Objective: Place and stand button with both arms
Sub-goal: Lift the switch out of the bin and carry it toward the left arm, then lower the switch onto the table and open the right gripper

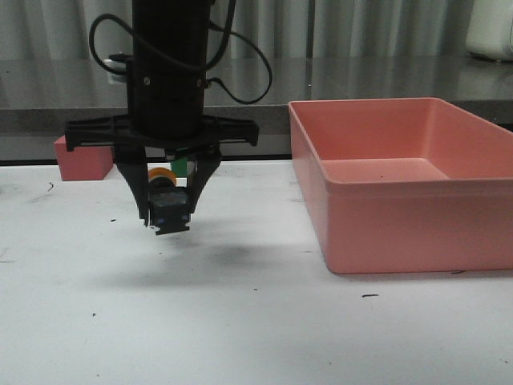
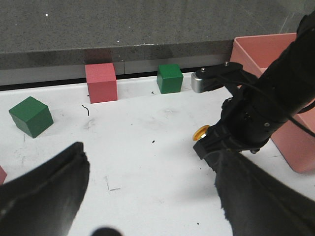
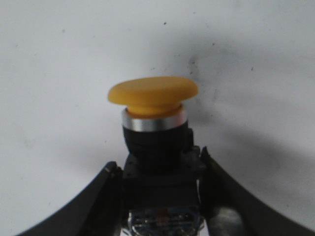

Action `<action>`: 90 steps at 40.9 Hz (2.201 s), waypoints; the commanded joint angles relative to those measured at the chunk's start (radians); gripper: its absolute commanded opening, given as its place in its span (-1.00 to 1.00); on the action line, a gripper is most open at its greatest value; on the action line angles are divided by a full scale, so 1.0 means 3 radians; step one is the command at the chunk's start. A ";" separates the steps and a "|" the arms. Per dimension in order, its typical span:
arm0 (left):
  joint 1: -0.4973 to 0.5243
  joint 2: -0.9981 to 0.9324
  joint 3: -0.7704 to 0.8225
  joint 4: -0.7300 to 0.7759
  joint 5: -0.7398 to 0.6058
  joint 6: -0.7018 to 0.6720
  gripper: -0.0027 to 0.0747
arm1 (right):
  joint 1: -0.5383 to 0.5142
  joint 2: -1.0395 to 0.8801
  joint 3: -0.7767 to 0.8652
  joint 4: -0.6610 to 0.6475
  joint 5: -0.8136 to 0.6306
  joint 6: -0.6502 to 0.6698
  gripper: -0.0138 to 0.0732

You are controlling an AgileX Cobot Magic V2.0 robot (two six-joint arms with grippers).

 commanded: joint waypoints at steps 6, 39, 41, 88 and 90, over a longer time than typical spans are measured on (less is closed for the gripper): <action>-0.0029 0.0022 -0.0105 0.0000 -0.0242 -0.0036 0.39 | -0.0005 -0.0048 -0.0126 -0.0072 -0.0368 0.0556 -0.09; -0.0029 0.0022 -0.0105 0.0000 -0.0242 -0.0036 0.39 | -0.0008 0.0004 -0.0133 -0.0054 -0.0492 0.0889 0.47; -0.0029 0.0022 -0.0105 0.0000 -0.0242 -0.0036 0.39 | -0.0008 -0.0035 -0.0133 -0.0078 -0.0467 0.0856 0.47; -0.0029 0.0022 -0.0105 0.0000 -0.0242 -0.0036 0.39 | -0.0077 -0.2666 0.1482 -0.0076 -0.0776 -0.2050 0.46; -0.0029 0.0022 -0.0105 0.0000 -0.0242 -0.0036 0.39 | -0.0105 -0.2853 0.1760 -0.0076 -0.0922 -0.2050 0.46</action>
